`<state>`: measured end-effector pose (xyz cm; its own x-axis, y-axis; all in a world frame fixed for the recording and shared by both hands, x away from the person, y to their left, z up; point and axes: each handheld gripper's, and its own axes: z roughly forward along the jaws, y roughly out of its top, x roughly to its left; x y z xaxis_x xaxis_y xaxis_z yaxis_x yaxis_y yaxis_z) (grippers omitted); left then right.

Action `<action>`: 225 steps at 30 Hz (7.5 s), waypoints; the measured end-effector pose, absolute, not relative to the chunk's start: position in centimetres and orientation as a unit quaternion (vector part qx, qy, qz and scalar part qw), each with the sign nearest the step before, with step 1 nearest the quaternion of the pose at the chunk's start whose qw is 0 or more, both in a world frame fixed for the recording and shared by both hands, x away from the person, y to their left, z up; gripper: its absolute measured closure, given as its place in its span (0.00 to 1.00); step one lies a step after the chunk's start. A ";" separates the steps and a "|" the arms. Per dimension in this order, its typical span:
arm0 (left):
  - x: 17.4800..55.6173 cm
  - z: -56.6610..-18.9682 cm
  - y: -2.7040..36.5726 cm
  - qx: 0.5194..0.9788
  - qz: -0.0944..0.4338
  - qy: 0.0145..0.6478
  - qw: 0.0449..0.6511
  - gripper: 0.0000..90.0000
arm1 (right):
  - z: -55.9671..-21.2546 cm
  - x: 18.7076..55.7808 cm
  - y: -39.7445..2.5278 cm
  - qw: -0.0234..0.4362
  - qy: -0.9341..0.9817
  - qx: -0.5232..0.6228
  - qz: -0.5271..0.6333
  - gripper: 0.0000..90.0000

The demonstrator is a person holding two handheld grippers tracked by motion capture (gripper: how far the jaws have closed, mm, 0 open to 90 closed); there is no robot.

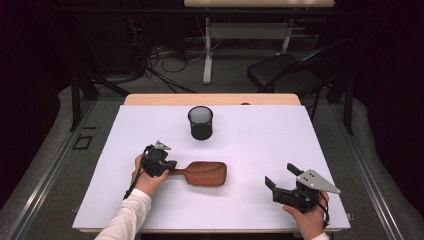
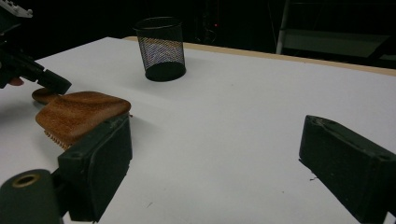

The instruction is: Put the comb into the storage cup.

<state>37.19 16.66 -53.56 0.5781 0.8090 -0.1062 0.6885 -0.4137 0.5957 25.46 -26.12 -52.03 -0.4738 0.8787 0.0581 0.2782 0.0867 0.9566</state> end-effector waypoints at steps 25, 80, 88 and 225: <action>34.2 -53.6 17.2 0.849 0.097 0.416 0.311 1.00 | -52.0 25.5 -26.2 0.285 0.680 0.424 0.526 0.11; 32.5 -53.0 17.5 0.853 0.098 0.396 0.325 0.89 | -52.3 25.9 -25.8 0.280 0.686 0.421 0.524 0.12; 32.5 -52.7 17.8 0.846 0.106 0.402 0.333 0.76 | -52.3 25.9 -25.8 0.278 0.687 0.421 0.523 0.12; 33.6 -49.1 14.9 0.875 0.061 0.364 0.314 0.01 | -52.6 26.0 -25.3 0.276 0.695 0.417 0.517 0.14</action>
